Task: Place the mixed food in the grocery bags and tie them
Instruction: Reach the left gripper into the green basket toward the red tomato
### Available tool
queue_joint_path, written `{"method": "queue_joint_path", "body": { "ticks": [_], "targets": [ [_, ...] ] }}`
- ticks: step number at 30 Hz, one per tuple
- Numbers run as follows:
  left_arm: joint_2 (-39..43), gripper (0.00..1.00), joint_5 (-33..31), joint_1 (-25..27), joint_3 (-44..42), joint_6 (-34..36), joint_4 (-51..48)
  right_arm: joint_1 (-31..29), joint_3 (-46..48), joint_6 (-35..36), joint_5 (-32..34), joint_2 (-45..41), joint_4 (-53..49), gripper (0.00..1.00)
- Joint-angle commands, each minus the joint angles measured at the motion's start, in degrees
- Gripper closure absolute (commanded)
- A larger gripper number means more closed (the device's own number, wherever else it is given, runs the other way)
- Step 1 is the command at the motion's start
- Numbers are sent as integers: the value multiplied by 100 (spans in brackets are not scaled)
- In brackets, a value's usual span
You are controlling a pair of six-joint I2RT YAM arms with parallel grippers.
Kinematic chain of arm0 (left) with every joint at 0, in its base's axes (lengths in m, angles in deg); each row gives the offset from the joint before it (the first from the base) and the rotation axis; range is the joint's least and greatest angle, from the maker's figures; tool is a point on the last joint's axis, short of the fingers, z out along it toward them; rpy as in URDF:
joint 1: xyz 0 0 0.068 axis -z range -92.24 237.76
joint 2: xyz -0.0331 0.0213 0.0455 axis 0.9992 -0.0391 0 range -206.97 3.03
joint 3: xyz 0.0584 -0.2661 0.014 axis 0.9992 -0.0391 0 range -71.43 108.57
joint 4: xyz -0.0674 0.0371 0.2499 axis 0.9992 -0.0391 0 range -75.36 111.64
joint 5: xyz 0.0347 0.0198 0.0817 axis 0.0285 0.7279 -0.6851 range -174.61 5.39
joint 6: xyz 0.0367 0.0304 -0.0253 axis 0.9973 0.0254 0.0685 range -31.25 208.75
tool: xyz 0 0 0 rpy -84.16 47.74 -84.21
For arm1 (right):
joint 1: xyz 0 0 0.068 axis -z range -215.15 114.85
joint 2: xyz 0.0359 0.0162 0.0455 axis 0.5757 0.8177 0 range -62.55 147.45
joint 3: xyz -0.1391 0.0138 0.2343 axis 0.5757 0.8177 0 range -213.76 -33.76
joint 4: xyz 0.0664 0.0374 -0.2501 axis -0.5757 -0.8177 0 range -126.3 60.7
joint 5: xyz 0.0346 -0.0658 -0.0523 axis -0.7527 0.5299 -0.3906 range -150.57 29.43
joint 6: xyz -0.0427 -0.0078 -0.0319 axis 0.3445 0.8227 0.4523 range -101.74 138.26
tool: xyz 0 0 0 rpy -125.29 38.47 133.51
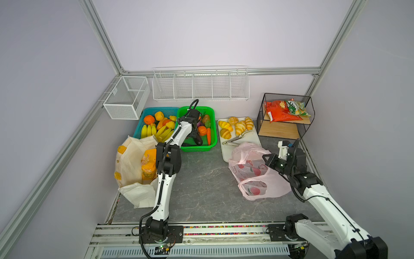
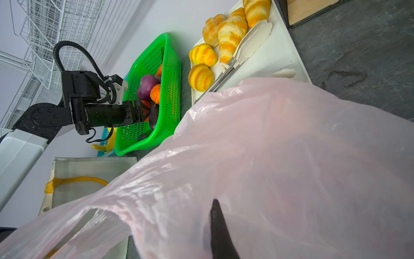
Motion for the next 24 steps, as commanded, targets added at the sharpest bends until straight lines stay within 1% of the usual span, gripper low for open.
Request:
{"method": "queue_joint_path", "body": {
  "ticks": [1, 17, 20, 24],
  "targets": [
    [-251, 18, 304, -94, 278, 72, -199, -33, 17, 61, -35, -156, 35, 93],
    [-496, 23, 651, -146, 472, 201, -12, -32, 26, 75, -22, -208, -28, 94],
    [-430, 27, 619, -145, 459, 138, -24, -33, 11, 74, -1, -212, -48, 94],
    [-86, 35, 699, -138, 294, 9, 13, -33, 14, 76, 13, -186, -33, 94]
  ]
}}
